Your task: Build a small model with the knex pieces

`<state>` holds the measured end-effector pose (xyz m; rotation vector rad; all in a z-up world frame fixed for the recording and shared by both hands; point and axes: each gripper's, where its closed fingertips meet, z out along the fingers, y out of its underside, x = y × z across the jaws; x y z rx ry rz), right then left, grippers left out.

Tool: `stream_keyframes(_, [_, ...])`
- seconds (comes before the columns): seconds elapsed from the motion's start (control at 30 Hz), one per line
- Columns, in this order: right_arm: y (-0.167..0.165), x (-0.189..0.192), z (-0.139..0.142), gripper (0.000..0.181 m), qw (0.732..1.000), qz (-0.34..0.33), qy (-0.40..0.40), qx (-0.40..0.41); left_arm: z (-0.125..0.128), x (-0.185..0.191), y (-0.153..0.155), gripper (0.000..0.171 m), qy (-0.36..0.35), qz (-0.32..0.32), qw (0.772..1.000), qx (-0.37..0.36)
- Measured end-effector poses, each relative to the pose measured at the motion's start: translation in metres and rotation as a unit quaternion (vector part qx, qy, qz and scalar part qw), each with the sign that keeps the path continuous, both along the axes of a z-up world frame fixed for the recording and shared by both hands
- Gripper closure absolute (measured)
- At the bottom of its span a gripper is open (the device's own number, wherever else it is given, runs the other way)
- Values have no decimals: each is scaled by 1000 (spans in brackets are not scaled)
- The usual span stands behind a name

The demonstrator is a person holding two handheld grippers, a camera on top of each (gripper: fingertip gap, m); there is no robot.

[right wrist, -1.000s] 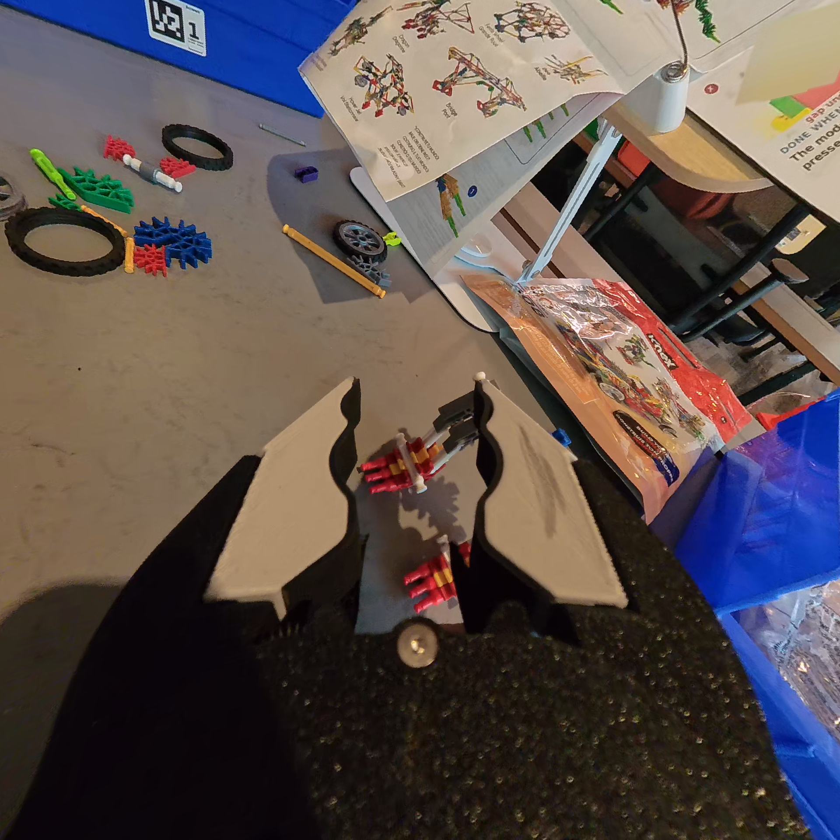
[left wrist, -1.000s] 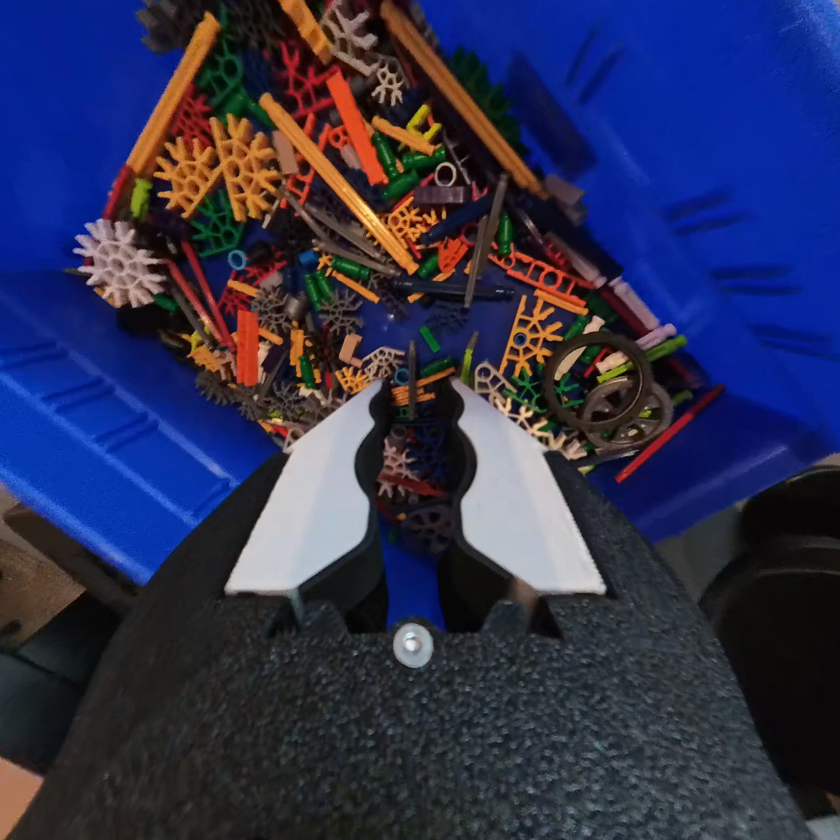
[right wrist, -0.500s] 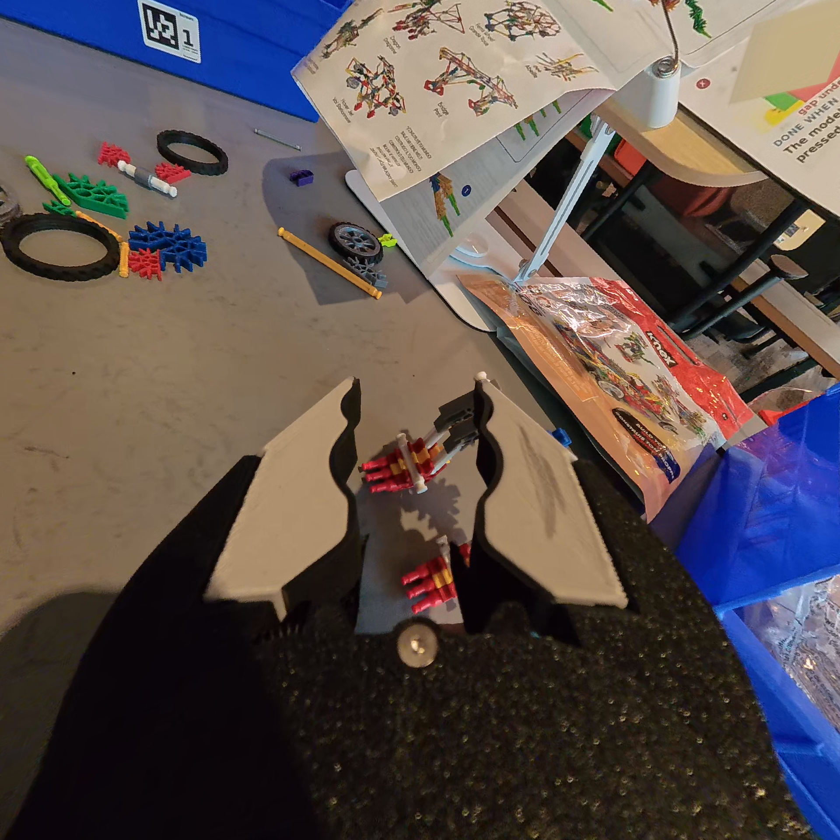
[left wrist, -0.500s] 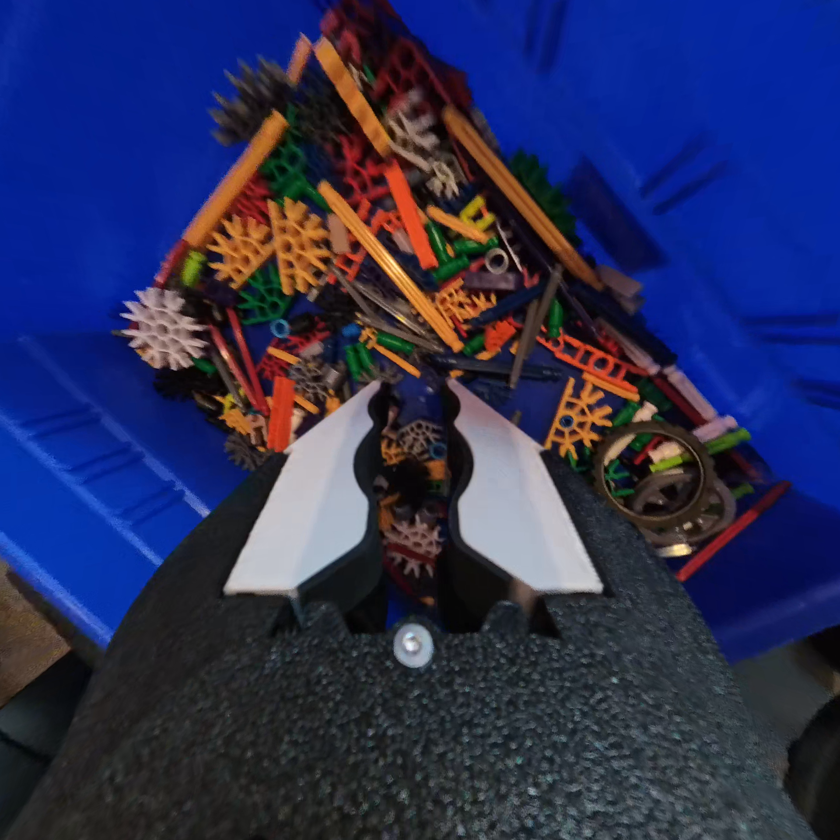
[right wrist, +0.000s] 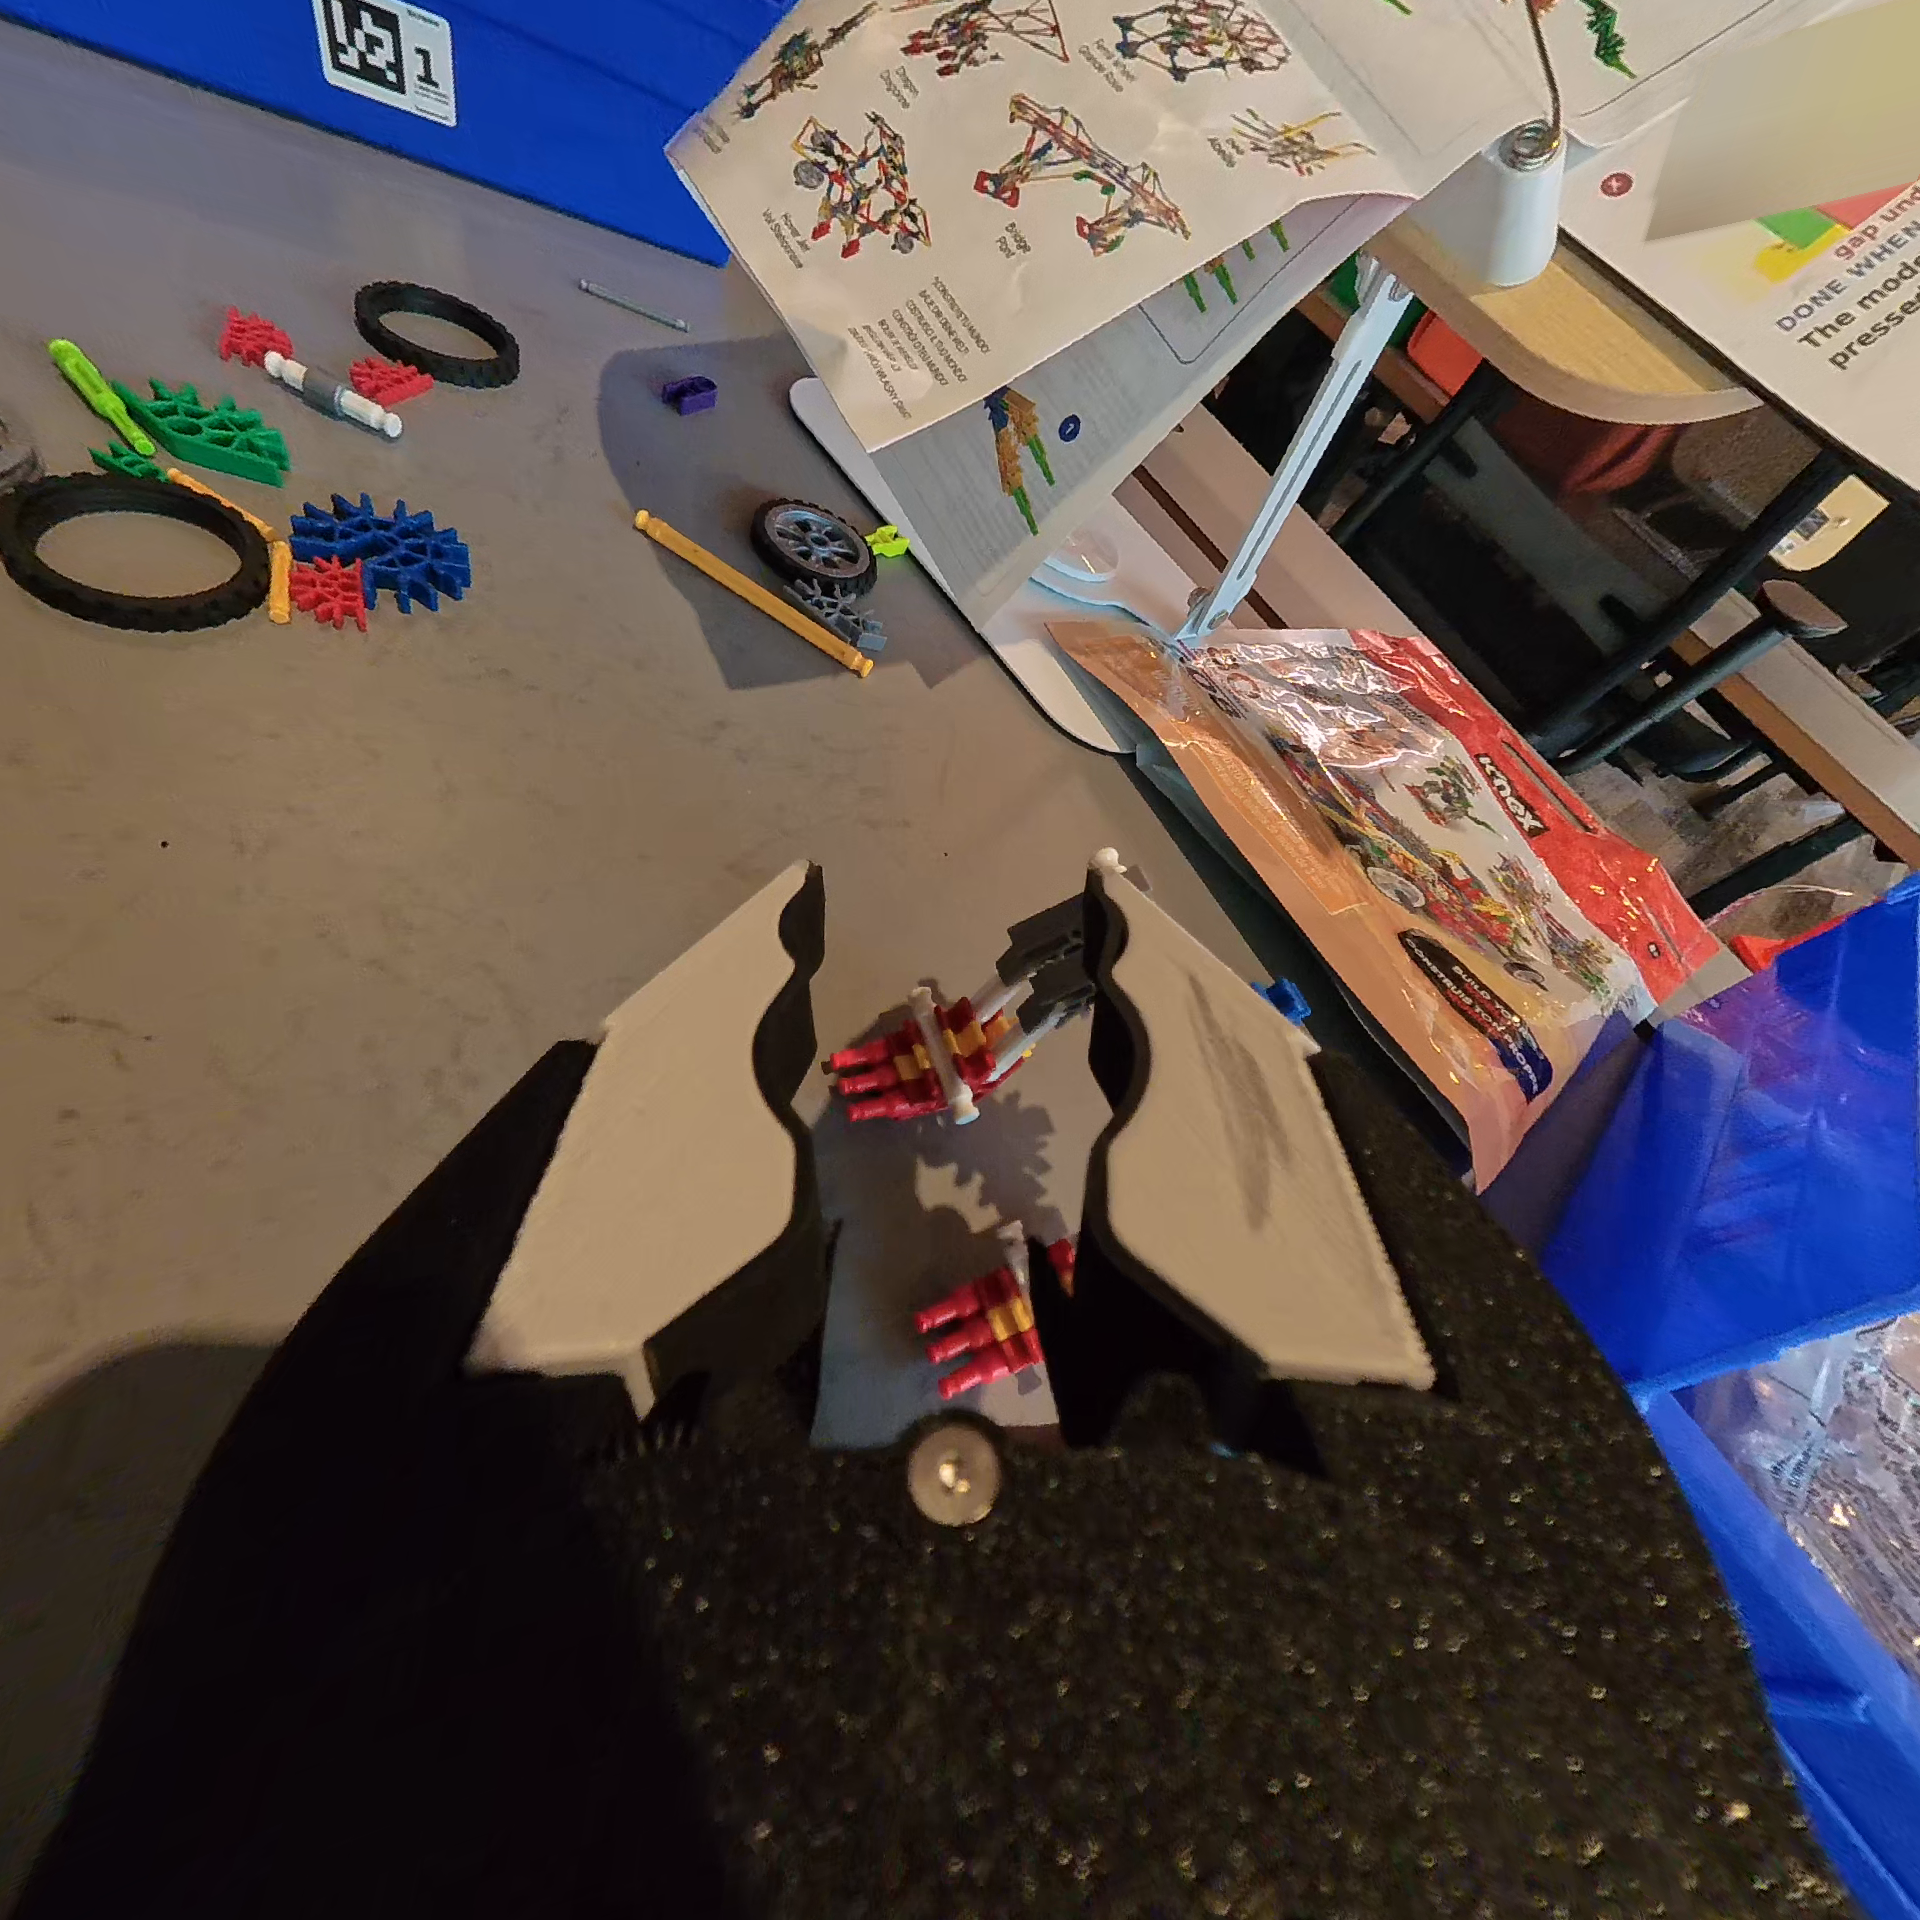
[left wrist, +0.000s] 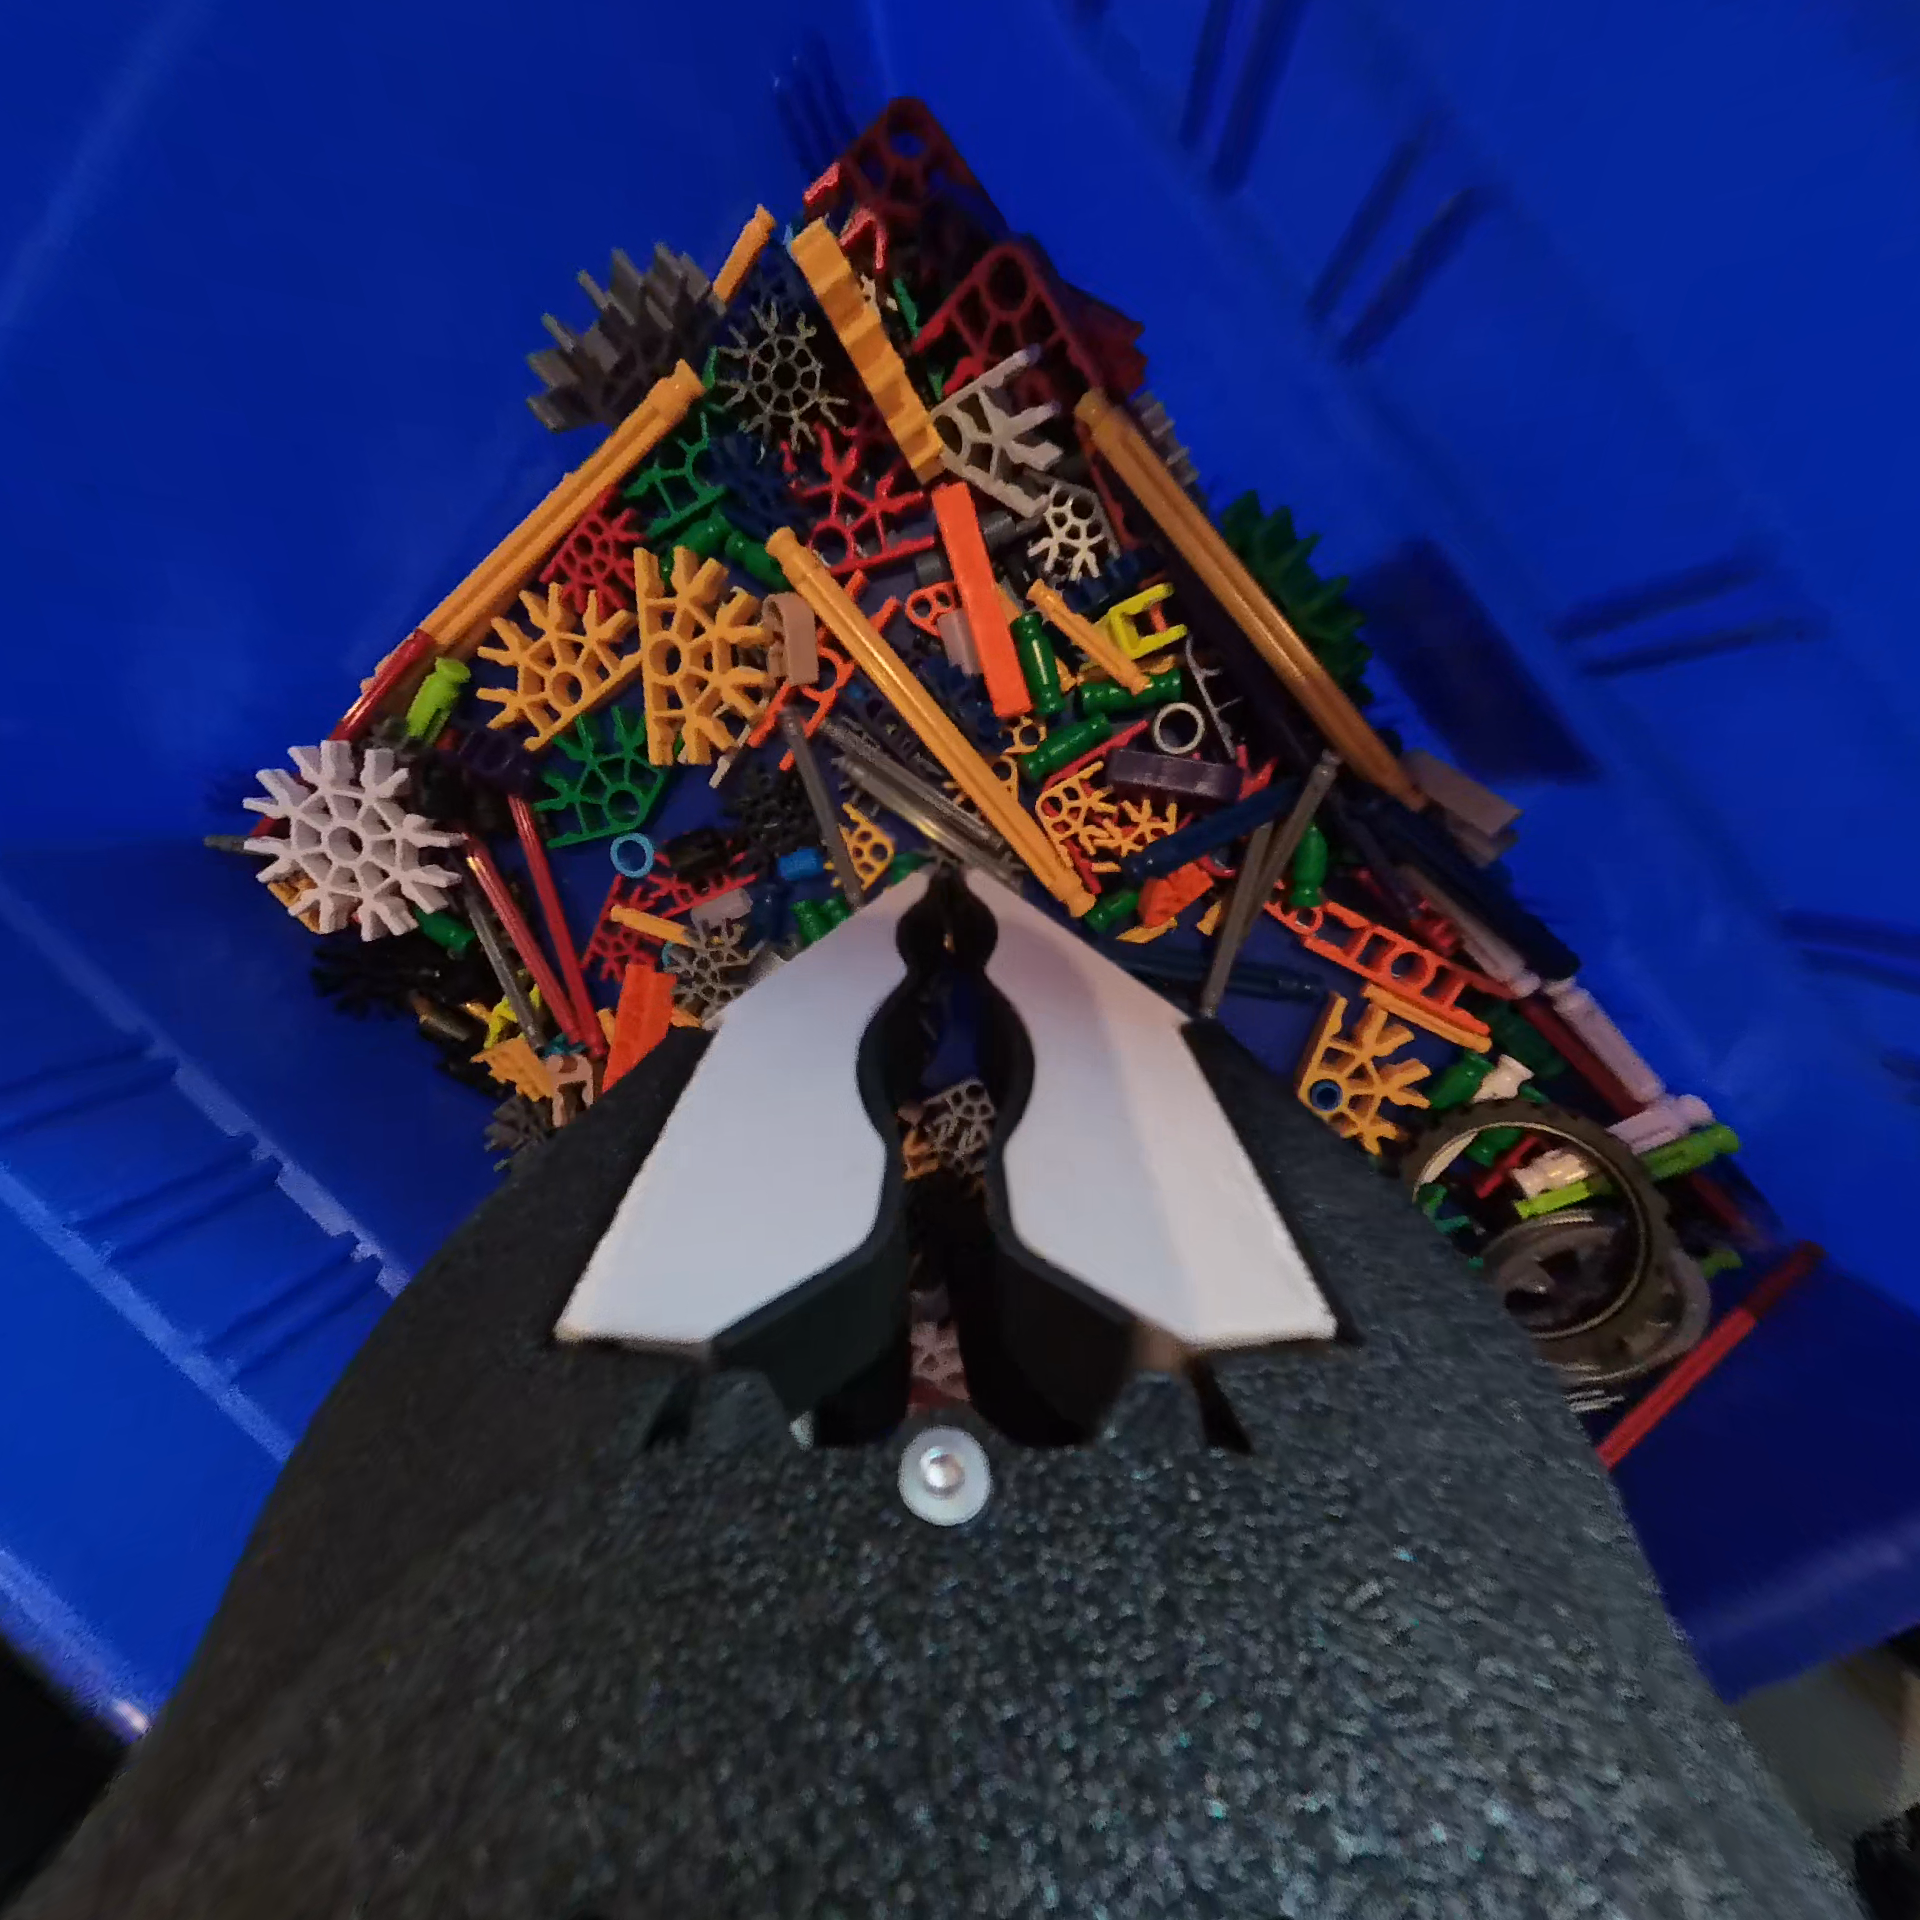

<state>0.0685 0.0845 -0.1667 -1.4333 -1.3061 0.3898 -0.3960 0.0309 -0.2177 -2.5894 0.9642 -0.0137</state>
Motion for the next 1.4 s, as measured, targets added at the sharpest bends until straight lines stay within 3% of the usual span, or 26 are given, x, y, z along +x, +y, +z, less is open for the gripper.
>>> stream_keyframes(0.2, [-1, 0, -1, 132, 1000, 2, -3, 0, 12, -5, 3, 171, -8, 11, 1000, 22])
stream_keyframes(0.37, [-1, 0, -1, 132, 1000, 2, -4, 0, 6, -8, 1, 147, 3, 6, 1000, -4])
stream_keyframes(0.43, [-1, 0, -1, 132, 1000, 2, -5, 0, -1, -9, 0, 145, 18, 1, 1000, -13])
stream_keyframes(0.53, [-1, 0, -1, 132, 1000, 2, -6, 1, -2, -8, 2, 148, 12, 0, 1000, -9])
stream_keyframes(0.6, [-1, 0, -1, 132, 1000, 2, -7, 1, -3, -5, 2, 164, 0, 0, 1000, -8])
stream_keyframes(0.83, [-2, 0, -1, 132, 1000, 2, -8, 2, -2, -6, 3, 165, 9, -4, 1000, 6])
stream_keyframes(1.0, [-2, 0, 0, 132, 1000, 2, -8, 4, 30, 2, 5, 166, -15, -5, 999, 44])
stream_keyframes(1.1, [-2, -1, -1, 131, 1000, 3, -9, 4, 81, 41, 3, 166, -51, -44, 993, 99])
stream_keyframes(1.2, [-2, -1, -1, 132, 1000, 3, -10, 4, 117, 104, -12, 166, -60, -124, 982, 129])
stream_keyframes(1.3, [-3, 0, 0, 132, 1000, 3, -9, 7, 117, 174, -39, 166, -46, -217, 968, 121])
stream_keyframes(1.4, [-3, 0, 3, 132, 1000, 3, -7, 10, 83, 228, -68, 166, -33, -284, 955, 74])
